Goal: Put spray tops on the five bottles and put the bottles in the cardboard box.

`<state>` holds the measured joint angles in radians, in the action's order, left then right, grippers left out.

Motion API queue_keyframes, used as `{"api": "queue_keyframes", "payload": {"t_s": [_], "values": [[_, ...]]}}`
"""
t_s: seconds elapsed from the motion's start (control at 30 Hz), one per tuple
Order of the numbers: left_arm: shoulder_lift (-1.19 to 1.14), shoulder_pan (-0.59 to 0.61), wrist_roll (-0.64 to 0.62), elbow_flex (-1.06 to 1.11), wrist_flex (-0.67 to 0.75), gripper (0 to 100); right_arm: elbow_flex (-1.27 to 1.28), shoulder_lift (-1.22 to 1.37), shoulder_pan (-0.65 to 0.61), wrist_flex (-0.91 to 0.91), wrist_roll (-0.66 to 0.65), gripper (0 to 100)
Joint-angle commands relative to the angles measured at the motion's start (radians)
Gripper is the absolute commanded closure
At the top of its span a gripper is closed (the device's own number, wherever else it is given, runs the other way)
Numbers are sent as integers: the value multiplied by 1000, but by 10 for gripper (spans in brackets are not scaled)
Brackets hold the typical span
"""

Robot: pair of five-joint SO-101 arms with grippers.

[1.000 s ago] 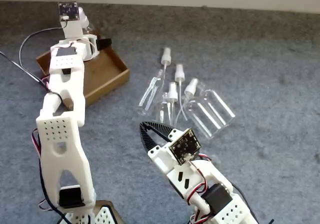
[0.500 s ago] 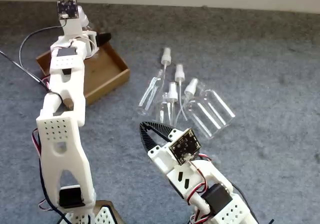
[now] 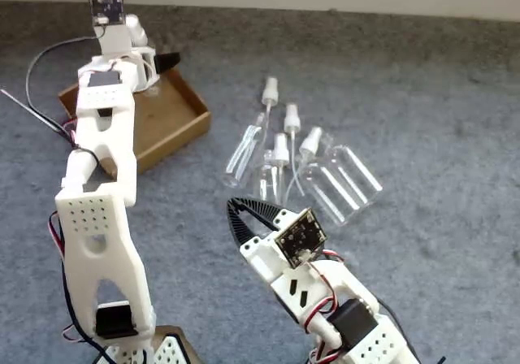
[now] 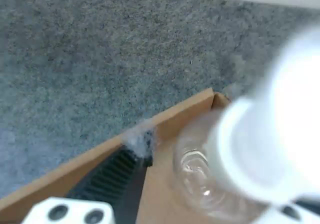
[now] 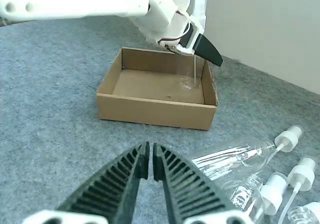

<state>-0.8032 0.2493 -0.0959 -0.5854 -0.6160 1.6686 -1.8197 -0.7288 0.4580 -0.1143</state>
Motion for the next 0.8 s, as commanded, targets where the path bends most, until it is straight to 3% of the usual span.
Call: {"api": "queue_keyframes", "payload": {"t_s": [0.0,0.37,0.77], "values": [[130,15,-5,-33,-44,613,133,-12,13,2,-14,972],[163,27,-5,-33,-137,613,133,-12,13,4,-14,972],[348,28,-3,-38,-525,613,134,-12,24,4,-12,972]]}}
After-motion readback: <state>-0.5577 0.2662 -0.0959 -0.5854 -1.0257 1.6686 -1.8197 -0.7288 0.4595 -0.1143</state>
